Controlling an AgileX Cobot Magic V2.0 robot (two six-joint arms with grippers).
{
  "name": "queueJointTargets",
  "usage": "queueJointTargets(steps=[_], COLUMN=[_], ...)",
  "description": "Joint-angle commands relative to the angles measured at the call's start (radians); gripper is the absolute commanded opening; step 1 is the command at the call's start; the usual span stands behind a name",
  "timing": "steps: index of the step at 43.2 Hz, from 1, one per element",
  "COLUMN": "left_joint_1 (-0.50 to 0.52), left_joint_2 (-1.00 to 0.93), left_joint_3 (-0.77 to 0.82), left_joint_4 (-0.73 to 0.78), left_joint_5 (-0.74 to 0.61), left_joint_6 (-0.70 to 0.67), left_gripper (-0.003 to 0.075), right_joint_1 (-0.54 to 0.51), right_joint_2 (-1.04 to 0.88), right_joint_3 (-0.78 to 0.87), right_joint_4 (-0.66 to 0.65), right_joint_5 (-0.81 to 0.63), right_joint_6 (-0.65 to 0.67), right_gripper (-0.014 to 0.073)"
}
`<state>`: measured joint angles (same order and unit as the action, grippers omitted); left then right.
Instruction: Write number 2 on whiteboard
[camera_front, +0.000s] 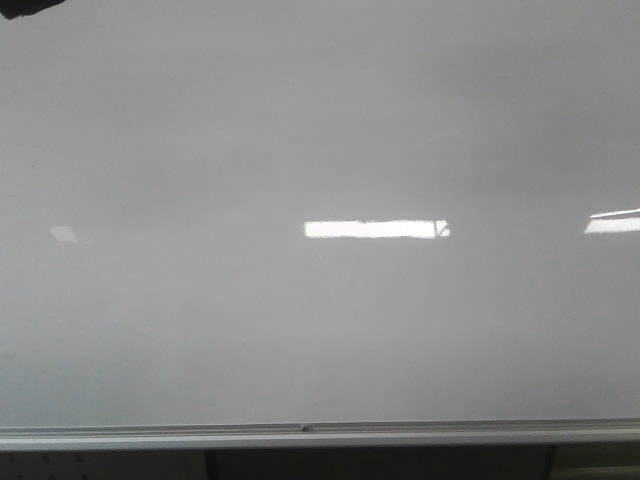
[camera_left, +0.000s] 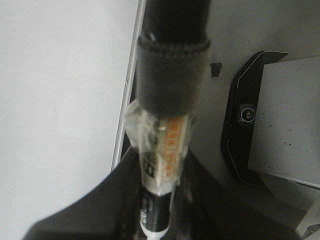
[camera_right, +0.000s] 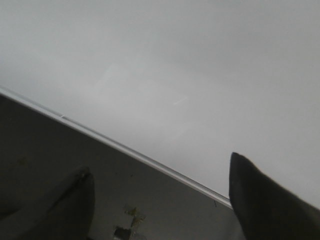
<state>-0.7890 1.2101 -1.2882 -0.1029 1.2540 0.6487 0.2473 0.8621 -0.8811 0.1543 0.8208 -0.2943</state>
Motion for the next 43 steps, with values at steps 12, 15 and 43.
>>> queueJointTargets(steps=[12,15,43], left_joint_1=[-0.009,-0.009,-0.009], left_joint_2=[-0.003,0.011,0.059], left_joint_3=[-0.026,-0.026,-0.026], left_joint_4=[-0.023,-0.031,-0.031], left_joint_5=[0.000,0.000,-0.002], left_joint_6=[0.021,0.021,0.023], left_gripper=[0.0059,0.0059,0.0059], right_joint_1=[0.214,0.257,0.503], right_joint_2=[0.180,0.213,0.411], right_joint_3=[-0.260,-0.297,-0.411], right_joint_4=[0.306,0.348,0.418], right_joint_5=[0.171,0.182,0.035], right_joint_6=[-0.472,-0.540,-0.661], right_gripper=[0.0573,0.0573,0.0573])
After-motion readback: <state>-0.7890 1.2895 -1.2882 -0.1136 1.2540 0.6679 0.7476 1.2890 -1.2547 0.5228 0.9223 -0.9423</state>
